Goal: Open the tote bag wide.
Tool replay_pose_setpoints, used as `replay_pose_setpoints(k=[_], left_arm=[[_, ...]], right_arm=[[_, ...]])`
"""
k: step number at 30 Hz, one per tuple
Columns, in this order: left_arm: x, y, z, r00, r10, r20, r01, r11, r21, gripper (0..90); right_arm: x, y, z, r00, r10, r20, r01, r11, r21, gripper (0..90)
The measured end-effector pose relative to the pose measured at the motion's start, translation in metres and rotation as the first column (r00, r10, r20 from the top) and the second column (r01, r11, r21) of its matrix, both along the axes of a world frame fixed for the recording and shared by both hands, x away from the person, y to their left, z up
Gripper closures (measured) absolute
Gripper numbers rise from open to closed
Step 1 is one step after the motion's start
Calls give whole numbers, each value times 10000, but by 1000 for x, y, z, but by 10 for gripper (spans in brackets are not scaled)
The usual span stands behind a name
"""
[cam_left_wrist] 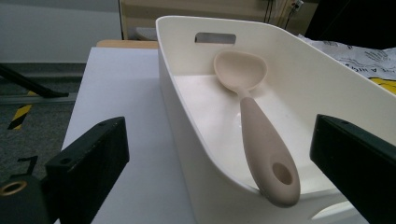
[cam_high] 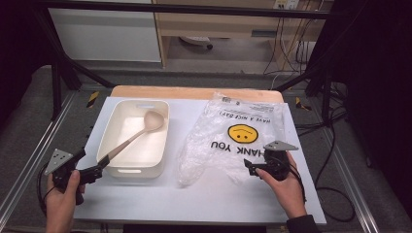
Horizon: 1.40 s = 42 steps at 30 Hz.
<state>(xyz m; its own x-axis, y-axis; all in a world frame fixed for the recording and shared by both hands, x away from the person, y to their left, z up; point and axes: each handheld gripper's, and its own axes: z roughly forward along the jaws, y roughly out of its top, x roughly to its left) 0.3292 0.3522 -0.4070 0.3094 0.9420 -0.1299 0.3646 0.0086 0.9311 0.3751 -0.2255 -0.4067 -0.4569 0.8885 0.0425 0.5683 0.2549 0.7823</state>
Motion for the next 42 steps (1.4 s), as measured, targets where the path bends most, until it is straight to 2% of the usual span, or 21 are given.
replay_pose_setpoints(k=[6, 16, 22, 27, 28, 32, 36, 40, 42], left_arm=[[0, 2, 1, 9999, 108, 20, -108, 9999, -23, 41], [1, 1, 0, 10000, 39, -5, -39, 10000, 19, 41], [0, 1, 0, 10000, 88, -19, -88, 10000, 44, 41], [0, 2, 0, 9999, 112, -40, -112, 9999, 59, 41], [0, 2, 0, 9999, 128, -36, -128, 9999, 47, 41], [0, 3, 0, 9998, 181, -31, -181, 9998, 12, 41], [0, 3, -1, 9998, 211, -55, -210, 9998, 21, 41], [-1, 3, -1, 9998, 217, -44, -217, 9998, 12, 41], [0, 4, -1, 9997, 232, -50, -232, 9997, -1, 41]], right_arm=[[-7, 2, -3, 9993, 314, -192, -314, 9995, 10, 80], [-4, -3, -14, 9937, 824, -759, -867, 9947, -549, 69], [-4, -20, -11, 9951, 619, -776, -646, 9973, -336, 68], [-6, -31, -14, 9954, 364, -885, -419, 9973, -608, 78], [-7, -33, -14, 9955, 309, -896, -358, 9979, -539, 89], [-10, -37, -18, 9932, 476, -1061, -534, 9972, -524, 116], [-12, -24, -21, 9899, 799, -1173, -879, 9941, -641, 114], [-14, 5, -18, 9829, 1454, -1131, -1528, 9865, -594, 105], [-16, 23, -19, 9756, 1858, -1172, -1952, 9780, -740, 97]])
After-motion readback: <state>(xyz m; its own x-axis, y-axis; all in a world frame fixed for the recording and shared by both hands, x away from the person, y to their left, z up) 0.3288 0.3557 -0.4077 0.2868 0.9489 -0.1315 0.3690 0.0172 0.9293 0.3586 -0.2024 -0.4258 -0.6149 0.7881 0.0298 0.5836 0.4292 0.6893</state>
